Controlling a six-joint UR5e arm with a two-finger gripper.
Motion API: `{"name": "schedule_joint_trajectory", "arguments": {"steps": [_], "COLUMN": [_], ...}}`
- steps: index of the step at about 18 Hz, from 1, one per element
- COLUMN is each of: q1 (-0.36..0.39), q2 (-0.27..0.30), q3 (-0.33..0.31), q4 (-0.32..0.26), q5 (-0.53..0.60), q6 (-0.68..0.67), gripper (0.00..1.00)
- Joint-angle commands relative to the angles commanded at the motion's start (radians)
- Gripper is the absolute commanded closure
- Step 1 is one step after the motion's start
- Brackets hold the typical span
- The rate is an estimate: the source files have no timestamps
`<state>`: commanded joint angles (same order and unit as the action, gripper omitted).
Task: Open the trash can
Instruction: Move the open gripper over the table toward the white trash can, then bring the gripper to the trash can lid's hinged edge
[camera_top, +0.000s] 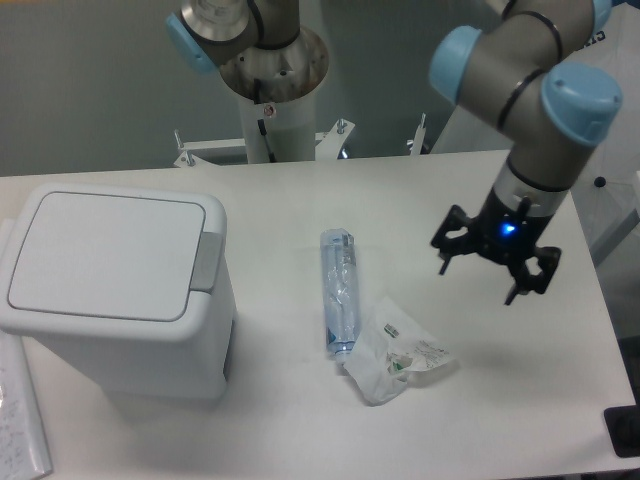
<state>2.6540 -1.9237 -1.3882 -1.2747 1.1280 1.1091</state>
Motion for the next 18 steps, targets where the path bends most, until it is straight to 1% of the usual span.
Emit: {"name": "schedule_joint_trajectory", "arguments": {"steps": [3,4,5,8,12,14,16,18], "q1": [-0.016,-0.022,-0.029,-0.058,-0.111,-0.131,-0.147,-0.154], "q2": [0.034,0.054,0.069,0.086,0.107,0.117,0.129,0.178], "q3": [-0.026,-0.026,-0.026,-0.026,-0.034,-0.060,-0.071,-0.115], "q4": [0.002,0.002,0.002,0.015,0.015,0.018,0.017,0.021], "q5": [-0.192,-0.227,-0.234,-0.244,-0.252,-0.249,-0.251,-0.241], "q6": [-0.003,-0.024,-0.063,-0.165,-0.245,-0.268,-0.288,-0.346], "gripper": [0.00,0.00,0.00,0.00,0.00,0.00,0.00,0.00]}}
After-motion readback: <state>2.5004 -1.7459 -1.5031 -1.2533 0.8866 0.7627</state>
